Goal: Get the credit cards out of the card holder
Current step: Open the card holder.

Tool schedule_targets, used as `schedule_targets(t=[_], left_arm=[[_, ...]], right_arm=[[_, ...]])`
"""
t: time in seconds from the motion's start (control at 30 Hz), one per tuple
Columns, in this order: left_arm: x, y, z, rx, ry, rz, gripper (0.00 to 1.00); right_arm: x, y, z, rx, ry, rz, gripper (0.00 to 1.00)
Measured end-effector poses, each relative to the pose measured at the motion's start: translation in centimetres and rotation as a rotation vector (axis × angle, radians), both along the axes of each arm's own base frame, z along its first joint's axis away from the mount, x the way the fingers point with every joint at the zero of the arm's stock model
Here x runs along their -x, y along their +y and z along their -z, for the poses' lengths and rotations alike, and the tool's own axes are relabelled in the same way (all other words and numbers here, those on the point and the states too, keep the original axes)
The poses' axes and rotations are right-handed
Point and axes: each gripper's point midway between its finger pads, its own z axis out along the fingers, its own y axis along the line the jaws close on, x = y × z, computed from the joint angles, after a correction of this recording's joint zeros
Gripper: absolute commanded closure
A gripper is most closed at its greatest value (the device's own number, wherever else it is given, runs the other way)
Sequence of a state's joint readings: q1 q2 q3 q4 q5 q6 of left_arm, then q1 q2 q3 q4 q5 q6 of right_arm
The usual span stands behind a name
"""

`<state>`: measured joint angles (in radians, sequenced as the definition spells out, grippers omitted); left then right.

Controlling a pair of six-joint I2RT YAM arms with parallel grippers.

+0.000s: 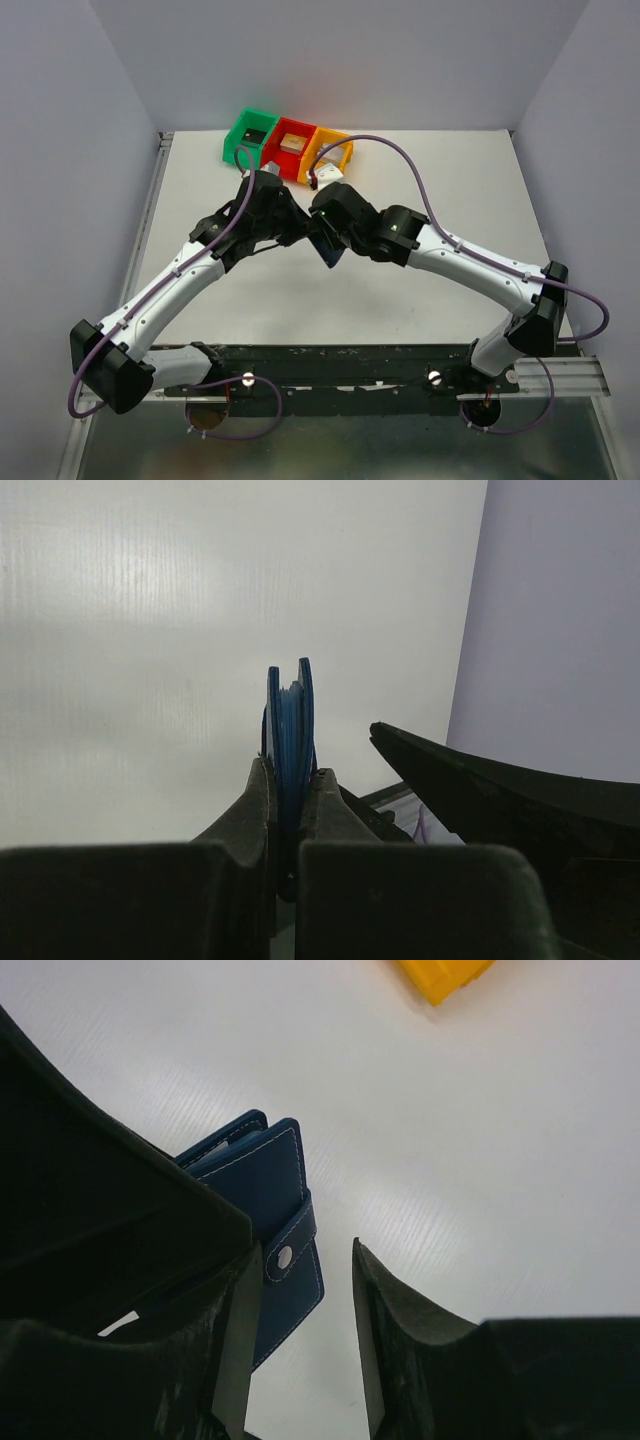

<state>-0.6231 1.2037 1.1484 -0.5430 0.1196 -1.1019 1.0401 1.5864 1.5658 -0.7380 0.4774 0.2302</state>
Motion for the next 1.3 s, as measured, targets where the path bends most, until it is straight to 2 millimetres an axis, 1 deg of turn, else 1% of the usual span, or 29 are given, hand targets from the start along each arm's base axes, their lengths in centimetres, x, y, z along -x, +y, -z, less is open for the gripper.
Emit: schedule_targets(t=[0.07, 0.2, 0.3, 0.57, 0.7, 1.1, 1.3], left_arm=[[0.0, 0.0, 0.0, -0.001, 0.0, 0.0, 1.0], [0.0, 0.0, 0.0, 0.0, -0.001, 0.001, 1.0], [0.0, 0.0, -0.1, 0.001, -0.003, 0.001, 1.0], [0.0, 0.0, -0.1, 0.0, -0.004, 0.001, 1.0], [-0.1, 0.0, 0.0, -0.001, -0.005, -0.001, 1.0], [0.0, 0.2, 0.1, -0.012, -0.007, -0.001, 1.0], [0.4, 0.4, -1.2, 0.013, -0.04, 0.002, 1.0]], right_arm=[[0.1, 0.1, 0.0, 0.006, -0.001, 0.0, 0.58], [0.1, 0.3, 0.0, 0.007, 0.002, 0.0, 0.72], [0.2, 0.5, 0.1, 0.007, 0.004, -0.003, 0.78], [0.4, 0.7, 0.1, 0.005, 0.007, -0.004, 0.89], [0.4, 0.7, 0.1, 0.003, 0.007, -0.003, 1.0], [0.1, 0.2, 0.3, 0.011, 0.015, 0.014, 1.0], [0.0, -1.2, 1.5, 0.063, 0.041, 0.037, 1.0]])
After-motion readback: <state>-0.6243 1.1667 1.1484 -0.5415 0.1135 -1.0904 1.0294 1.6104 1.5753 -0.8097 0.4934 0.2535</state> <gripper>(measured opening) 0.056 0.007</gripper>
